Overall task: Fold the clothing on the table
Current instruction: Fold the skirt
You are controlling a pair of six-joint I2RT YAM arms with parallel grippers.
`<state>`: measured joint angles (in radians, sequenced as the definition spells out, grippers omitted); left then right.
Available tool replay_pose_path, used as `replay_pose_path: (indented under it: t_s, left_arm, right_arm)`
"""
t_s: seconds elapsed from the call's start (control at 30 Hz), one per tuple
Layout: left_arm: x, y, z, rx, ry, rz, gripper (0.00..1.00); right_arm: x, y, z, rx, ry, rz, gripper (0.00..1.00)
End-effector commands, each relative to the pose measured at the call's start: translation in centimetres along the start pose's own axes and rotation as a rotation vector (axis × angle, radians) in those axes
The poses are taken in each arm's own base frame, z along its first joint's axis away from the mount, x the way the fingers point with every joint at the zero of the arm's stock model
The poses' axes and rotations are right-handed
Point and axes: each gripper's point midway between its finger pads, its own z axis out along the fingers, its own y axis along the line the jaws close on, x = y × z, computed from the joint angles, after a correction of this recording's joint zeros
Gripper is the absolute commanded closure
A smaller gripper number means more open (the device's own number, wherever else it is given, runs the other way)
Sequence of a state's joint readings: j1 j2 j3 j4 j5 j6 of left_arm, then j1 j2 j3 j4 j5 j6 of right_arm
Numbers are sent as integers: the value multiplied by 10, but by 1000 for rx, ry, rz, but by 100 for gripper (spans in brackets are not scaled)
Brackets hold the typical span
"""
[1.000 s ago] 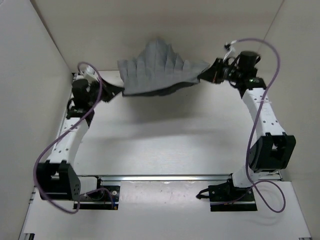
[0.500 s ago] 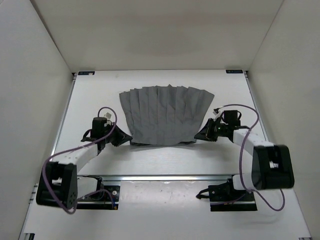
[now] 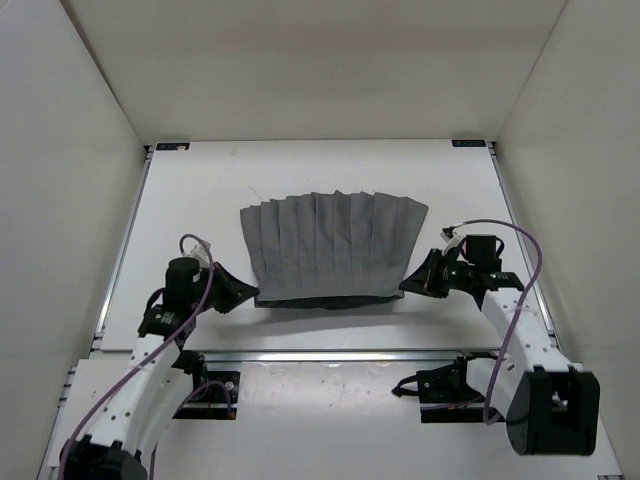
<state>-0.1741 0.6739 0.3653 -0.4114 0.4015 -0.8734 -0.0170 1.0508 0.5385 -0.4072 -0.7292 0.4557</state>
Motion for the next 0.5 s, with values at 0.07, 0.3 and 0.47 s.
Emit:
replay_pose_path:
  t_s: [0.07,0.3,0.47]
  left_arm:
    - [8,-26,-38,42,2,18,100]
    - [-19,-74,-78,85,-106,85,100]
    - [-45,-83,-60,74,-107,120,100]
  right_arm:
    - [20,26,-42,29,-25,-122,100]
    - [18,68,-83,33,-85,-201,100]
    - [-25,87,-94,81,-162,-277,100]
